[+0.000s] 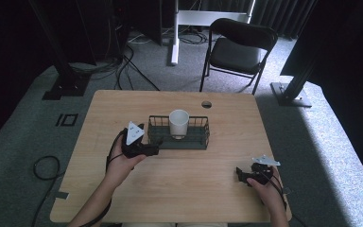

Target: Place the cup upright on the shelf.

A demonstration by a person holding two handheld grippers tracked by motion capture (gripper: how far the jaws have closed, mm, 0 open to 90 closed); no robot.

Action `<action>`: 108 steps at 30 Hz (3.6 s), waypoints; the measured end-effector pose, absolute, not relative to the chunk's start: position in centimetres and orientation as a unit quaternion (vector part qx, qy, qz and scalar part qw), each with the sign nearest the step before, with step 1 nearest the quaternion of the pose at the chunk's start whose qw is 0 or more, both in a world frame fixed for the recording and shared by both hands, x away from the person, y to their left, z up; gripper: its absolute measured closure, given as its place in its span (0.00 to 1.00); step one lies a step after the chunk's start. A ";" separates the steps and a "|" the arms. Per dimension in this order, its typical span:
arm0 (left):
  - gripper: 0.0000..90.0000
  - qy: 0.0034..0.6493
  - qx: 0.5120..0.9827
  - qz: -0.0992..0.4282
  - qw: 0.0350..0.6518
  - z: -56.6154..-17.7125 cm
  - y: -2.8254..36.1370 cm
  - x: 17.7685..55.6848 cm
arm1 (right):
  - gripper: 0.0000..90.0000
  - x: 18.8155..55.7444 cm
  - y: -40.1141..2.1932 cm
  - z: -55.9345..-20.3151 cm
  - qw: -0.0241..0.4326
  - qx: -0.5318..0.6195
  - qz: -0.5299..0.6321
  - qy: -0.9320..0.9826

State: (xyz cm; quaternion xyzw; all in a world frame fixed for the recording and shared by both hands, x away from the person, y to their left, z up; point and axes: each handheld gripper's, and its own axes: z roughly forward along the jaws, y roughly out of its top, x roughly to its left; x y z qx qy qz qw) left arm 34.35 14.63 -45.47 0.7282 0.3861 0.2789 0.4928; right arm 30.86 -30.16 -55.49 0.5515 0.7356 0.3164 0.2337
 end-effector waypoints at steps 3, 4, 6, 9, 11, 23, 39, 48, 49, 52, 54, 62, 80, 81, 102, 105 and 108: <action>0.11 0.390 0.726 0.278 0.494 -45.9 15.3 33.9 | 0.11 30.9 -30.2 -55.5 0.234 0.552 0.316 0.736; 0.11 0.388 0.727 0.279 0.493 -46.0 15.5 33.8 | 0.11 30.9 -30.2 -55.5 0.234 0.552 0.316 0.736; 0.11 0.389 0.728 0.277 0.491 -46.3 15.9 33.7 | 0.11 30.9 -30.2 -55.5 0.233 0.552 0.316 0.735; 0.11 0.384 0.733 0.276 0.490 -46.8 16.5 33.4 | 0.11 30.9 -30.2 -55.5 0.234 0.552 0.316 0.735; 0.11 0.385 0.731 0.270 0.494 -47.1 16.9 33.2 | 0.11 30.9 -30.2 -55.5 0.233 0.552 0.316 0.736; 0.11 0.370 0.745 0.245 0.498 -49.7 18.9 31.6 | 0.11 30.9 -30.2 -55.5 0.234 0.552 0.316 0.735; 0.11 0.357 0.776 0.213 0.474 -53.1 21.1 29.3 | 0.11 30.9 -30.2 -55.5 0.234 0.551 0.316 0.736; 0.11 0.367 0.788 0.196 0.454 -54.4 22.8 28.1 | 0.11 30.9 -30.2 -55.5 0.234 0.551 0.316 0.736; 0.11 0.369 0.788 0.195 0.452 -54.5 23.0 28.1 | 0.11 30.9 -30.2 -55.5 0.234 0.551 0.316 0.736; 0.11 0.381 0.790 0.196 0.438 -54.6 23.8 27.9 | 0.11 30.9 -30.2 -55.5 0.234 0.551 0.316 0.736; 0.11 0.385 0.791 0.196 0.434 -54.6 24.0 27.9 | 0.11 30.9 -30.2 -55.5 0.234 0.551 0.316 0.736; 0.11 0.417 0.803 0.191 0.380 -54.9 25.5 27.8 | 0.11 30.9 -30.2 -55.5 0.234 0.551 0.316 0.736; 0.11 0.521 0.763 0.213 0.318 -55.1 27.8 28.2 | 0.11 30.9 -30.2 -55.5 0.234 0.551 0.316 0.736; 0.11 0.525 0.761 0.216 0.314 -55.1 27.9 28.3 | 0.11 30.9 -30.2 -55.5 0.234 0.551 0.316 0.736; 0.11 0.625 0.681 0.259 0.281 -55.2 28.8 28.6 | 0.11 30.9 -30.2 -55.5 0.234 0.551 0.316 0.736; 0.11 0.625 0.681 0.259 0.281 -55.2 28.8 28.6 | 0.11 30.9 -30.2 -55.5 0.234 0.551 0.316 0.736; 0.11 0.625 0.681 0.259 0.281 -55.2 28.8 28.6 | 0.11 30.9 -30.2 -55.5 0.234 0.551 0.316 0.736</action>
